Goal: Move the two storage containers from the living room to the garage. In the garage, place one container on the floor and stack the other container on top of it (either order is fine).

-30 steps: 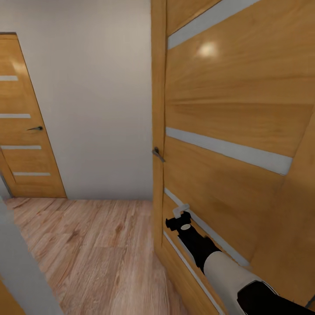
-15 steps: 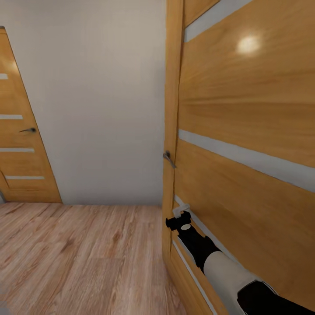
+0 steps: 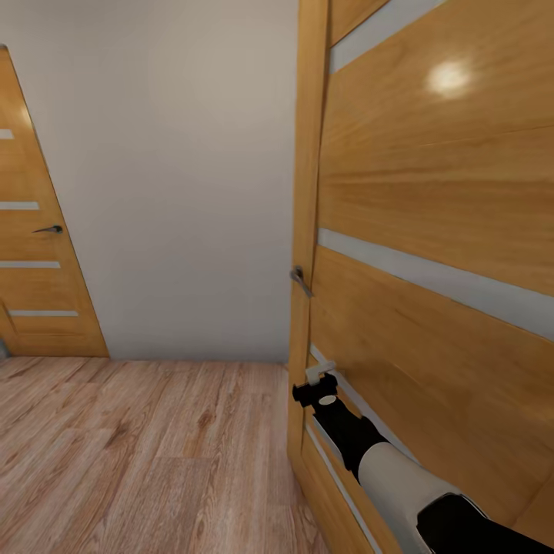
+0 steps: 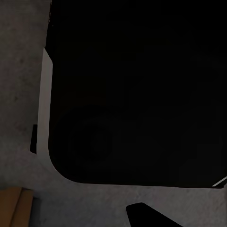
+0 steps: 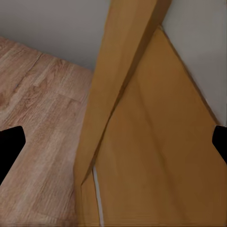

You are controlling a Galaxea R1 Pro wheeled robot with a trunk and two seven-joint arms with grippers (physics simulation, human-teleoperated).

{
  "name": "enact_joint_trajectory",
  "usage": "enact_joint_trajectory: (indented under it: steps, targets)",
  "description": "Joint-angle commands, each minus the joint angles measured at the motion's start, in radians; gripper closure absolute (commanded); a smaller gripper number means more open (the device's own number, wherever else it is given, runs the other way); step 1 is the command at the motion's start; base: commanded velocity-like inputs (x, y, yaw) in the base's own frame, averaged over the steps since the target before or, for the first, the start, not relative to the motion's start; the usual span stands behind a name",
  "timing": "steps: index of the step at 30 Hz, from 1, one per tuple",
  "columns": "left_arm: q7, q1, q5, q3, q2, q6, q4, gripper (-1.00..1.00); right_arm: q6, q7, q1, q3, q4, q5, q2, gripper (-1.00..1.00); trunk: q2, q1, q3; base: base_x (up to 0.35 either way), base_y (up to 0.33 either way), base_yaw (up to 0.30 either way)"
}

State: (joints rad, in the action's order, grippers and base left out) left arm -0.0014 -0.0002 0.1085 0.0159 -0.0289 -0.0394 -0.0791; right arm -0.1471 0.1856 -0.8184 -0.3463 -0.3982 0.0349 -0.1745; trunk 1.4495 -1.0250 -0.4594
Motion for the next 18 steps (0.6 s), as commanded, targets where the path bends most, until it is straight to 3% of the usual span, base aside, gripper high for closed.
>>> enact_joint_trajectory:
  steps: [1,10,18]
  targets:
    - [0.000,0.000,0.010,0.001,0.000,-0.002,-0.001,-1.00,-0.009,0.012,-0.001,0.000,0.006,0.006,0.000,-1.00,0.000,0.000,-0.001,0.001,0.000,0.117]
    - [0.000,0.000,0.010,0.001,0.000,-0.002,-0.001,-1.00,-0.005,0.045,-0.001,0.000,0.046,0.001,0.000,-1.00,0.000,0.000,-0.001,0.000,0.000,0.230]
    - [0.000,0.000,0.010,0.001,0.000,-0.002,-0.001,-1.00,-0.004,0.051,-0.001,0.001,0.048,0.002,0.000,-1.00,0.000,0.000,-0.001,0.000,0.000,0.063]
